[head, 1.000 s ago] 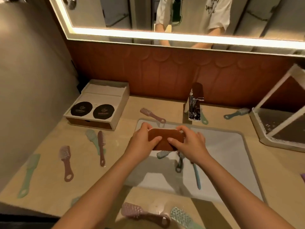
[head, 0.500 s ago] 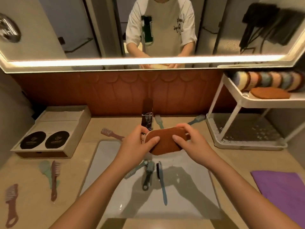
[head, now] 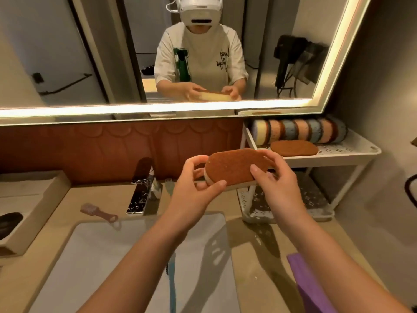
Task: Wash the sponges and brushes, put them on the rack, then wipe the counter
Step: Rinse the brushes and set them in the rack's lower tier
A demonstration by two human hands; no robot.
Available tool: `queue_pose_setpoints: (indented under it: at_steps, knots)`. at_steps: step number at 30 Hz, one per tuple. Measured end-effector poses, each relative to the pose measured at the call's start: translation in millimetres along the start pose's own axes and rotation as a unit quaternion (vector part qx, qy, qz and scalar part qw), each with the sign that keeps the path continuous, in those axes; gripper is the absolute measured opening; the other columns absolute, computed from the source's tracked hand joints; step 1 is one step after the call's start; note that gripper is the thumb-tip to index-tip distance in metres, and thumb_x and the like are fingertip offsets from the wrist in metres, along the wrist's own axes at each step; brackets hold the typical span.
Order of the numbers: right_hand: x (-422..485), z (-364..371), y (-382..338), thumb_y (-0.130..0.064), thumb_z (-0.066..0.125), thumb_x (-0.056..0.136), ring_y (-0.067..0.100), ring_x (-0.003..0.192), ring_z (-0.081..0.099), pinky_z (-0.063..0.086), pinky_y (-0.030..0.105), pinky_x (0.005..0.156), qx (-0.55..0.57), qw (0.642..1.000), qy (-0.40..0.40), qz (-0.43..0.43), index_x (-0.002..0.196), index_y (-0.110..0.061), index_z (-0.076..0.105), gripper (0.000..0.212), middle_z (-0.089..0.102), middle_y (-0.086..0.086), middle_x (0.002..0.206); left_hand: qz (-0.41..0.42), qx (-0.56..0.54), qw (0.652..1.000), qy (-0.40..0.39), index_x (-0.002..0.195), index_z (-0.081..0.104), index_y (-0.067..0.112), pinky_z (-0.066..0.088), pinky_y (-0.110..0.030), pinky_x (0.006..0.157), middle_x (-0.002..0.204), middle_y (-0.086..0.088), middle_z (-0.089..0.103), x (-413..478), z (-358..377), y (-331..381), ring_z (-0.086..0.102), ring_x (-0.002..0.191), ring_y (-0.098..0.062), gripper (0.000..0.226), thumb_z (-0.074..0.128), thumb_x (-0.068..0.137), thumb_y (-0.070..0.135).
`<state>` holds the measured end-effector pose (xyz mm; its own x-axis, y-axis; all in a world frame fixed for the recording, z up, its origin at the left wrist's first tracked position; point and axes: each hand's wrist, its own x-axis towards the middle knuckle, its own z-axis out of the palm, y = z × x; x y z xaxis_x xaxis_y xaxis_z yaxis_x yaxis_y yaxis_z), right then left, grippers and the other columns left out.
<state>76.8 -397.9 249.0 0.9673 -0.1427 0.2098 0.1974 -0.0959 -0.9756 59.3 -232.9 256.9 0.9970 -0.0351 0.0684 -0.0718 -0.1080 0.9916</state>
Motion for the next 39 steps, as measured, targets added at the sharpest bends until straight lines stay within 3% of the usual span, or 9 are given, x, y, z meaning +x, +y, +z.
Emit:
queue_pose_setpoints:
  at_steps: [4, 7, 14, 18, 20, 23, 24, 34, 39]
  knots:
    - [14.4, -40.2, -7.6, -0.031, 0.064, 0.085, -0.015, 0.09, 0.045, 0.043, 0.004, 0.063, -0.08, 0.995, -0.063, 0.013, 0.127, -0.038, 0.037, 0.05, 0.042, -0.032, 0.103, 0.038, 0.033, 0.999, 0.003, 0.124, 0.048, 0.026, 0.054, -0.013, 0.073, 0.111, 0.009, 0.058, 18.3, 35.9, 14.4, 0.062, 0.087, 0.007, 0.043, 0.065, 0.085, 0.02]
    - [29.4, -70.8, -13.7, -0.036, 0.065, 0.083, -0.005, 0.097, 0.049, 0.038, 0.011, 0.069, -0.104, 0.991, -0.077, 0.027, 0.132, -0.036, 0.037, 0.056, 0.048, -0.018, 0.113, 0.051, 0.052, 0.997, -0.012, 0.124, 0.047, 0.028, 0.055, -0.021, 0.082, 0.11, 0.013, 0.056, 33.4, 56.1, 24.0, 0.058, 0.096, 0.0, 0.043, 0.065, 0.085, 0.023]
    - [84.2, -115.6, -5.0, -0.013, 0.058, 0.09, 0.017, 0.107, 0.059, 0.049, 0.023, 0.078, 0.212, 0.961, 0.049, 0.173, 0.126, -0.018, 0.051, 0.036, 0.061, 0.008, 0.118, 0.15, 0.141, 0.977, -0.052, 0.127, 0.046, 0.028, 0.051, -0.017, 0.077, 0.107, 0.014, 0.054, 77.4, 114.7, 44.1, 0.06, 0.095, -0.006, 0.043, 0.062, 0.086, 0.029]
    - [109.5, -130.6, -0.6, -0.011, 0.053, 0.094, 0.018, 0.106, 0.055, 0.052, 0.026, 0.076, 0.188, 0.964, 0.104, 0.155, 0.124, -0.018, 0.053, 0.031, 0.056, 0.005, 0.115, 0.208, 0.226, 0.949, -0.075, 0.132, 0.044, 0.026, 0.046, -0.019, 0.084, 0.116, 0.011, 0.053, 103.8, 138.8, 41.6, 0.054, 0.102, -0.007, 0.042, 0.054, 0.092, 0.031]
    - [121.2, -142.1, 0.9, -0.012, 0.052, 0.094, 0.017, 0.109, 0.054, 0.053, 0.03, 0.083, 0.15, 0.97, 0.149, 0.124, 0.129, -0.019, 0.05, 0.035, 0.053, 0.003, 0.121, 0.227, 0.337, 0.912, -0.066, 0.137, 0.038, 0.025, 0.041, -0.031, 0.099, 0.127, 0.006, 0.053, 119.3, 144.9, 30.0, 0.049, 0.116, -0.015, 0.046, 0.048, 0.094, 0.036]
    - [133.2, -159.6, 5.0, -0.015, 0.05, 0.095, 0.018, 0.12, 0.047, 0.045, 0.039, 0.102, 0.027, 0.975, 0.209, 0.075, 0.133, -0.023, 0.046, 0.039, 0.048, 0.0, 0.127, 0.266, 0.565, 0.779, -0.056, 0.143, 0.031, 0.024, 0.029, -0.035, 0.108, 0.141, -0.002, 0.044, 136.0, 149.6, 12.5, 0.038, 0.13, -0.021, 0.05, 0.037, 0.096, 0.041]
    - [135.7, -164.0, 7.4, -0.016, 0.048, 0.096, 0.017, 0.12, 0.045, 0.043, 0.038, 0.103, -0.013, 0.974, 0.219, 0.058, 0.135, -0.024, 0.044, 0.04, 0.046, -0.001, 0.129, 0.268, 0.584, 0.763, -0.068, 0.143, 0.031, 0.024, 0.027, -0.035, 0.109, 0.142, -0.002, 0.042, 139.6, 151.2, 8.3, 0.036, 0.131, -0.021, 0.049, 0.033, 0.097, 0.041]
    - [148.6, -185.1, 30.9, -0.009, 0.042, 0.095, 0.027, 0.122, 0.047, 0.035, 0.026, 0.1, -0.222, 0.937, 0.269, -0.012, 0.137, -0.014, 0.043, 0.042, 0.041, 0.014, 0.138, 0.221, 0.568, 0.79, -0.071, 0.14, 0.036, 0.021, 0.03, -0.034, 0.104, 0.14, -0.003, 0.035, 140.7, 158.8, -8.8, 0.038, 0.124, -0.022, 0.045, 0.027, 0.098, 0.038]
    - [140.6, -178.7, 33.7, -0.014, 0.047, 0.092, 0.03, 0.114, 0.05, 0.044, 0.036, 0.095, -0.264, 0.929, 0.257, -0.024, 0.13, -0.014, 0.044, 0.038, 0.039, 0.013, 0.133, 0.221, 0.56, 0.796, -0.064, 0.132, 0.044, 0.016, 0.031, -0.032, 0.104, 0.138, -0.004, 0.038, 138.7, 159.3, -8.6, 0.037, 0.124, -0.02, 0.042, 0.028, 0.098, 0.035]
